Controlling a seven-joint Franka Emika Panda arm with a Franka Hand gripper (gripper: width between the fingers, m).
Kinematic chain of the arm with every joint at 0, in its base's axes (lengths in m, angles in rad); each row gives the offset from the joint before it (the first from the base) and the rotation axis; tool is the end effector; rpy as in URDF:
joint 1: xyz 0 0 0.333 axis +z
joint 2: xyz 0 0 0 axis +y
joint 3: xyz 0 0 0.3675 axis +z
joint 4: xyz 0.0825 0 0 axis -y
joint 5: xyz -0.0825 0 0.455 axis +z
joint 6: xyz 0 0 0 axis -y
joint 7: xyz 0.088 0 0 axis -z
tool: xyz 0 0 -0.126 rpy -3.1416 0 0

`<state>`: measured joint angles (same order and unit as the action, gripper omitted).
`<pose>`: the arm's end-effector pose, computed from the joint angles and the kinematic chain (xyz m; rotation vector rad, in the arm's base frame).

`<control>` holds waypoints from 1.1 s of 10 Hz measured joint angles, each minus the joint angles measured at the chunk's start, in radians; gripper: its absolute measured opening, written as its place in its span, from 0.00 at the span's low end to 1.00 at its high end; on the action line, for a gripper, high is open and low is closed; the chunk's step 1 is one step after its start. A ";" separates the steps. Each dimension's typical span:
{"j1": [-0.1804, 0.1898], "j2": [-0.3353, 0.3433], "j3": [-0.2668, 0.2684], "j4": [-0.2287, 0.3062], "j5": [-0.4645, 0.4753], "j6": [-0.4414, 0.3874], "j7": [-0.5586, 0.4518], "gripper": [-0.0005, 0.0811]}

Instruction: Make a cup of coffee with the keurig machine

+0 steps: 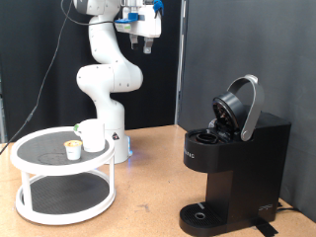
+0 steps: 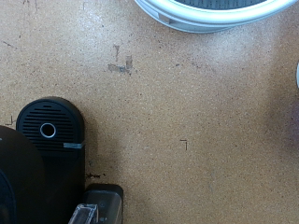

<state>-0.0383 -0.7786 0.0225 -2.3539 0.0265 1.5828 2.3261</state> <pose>0.3451 0.0000 0.6076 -1.2090 2.8876 0.0106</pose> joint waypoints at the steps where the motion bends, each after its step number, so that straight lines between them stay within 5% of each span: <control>1: -0.001 0.000 -0.002 0.000 0.000 0.000 -0.002 0.91; 7: -0.058 0.000 -0.153 0.008 -0.059 0.003 -0.142 0.91; 11: -0.069 0.000 -0.173 0.001 -0.068 0.037 -0.158 0.91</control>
<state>-0.1070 -0.7786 -0.1503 -2.3528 -0.0412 1.6197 2.1678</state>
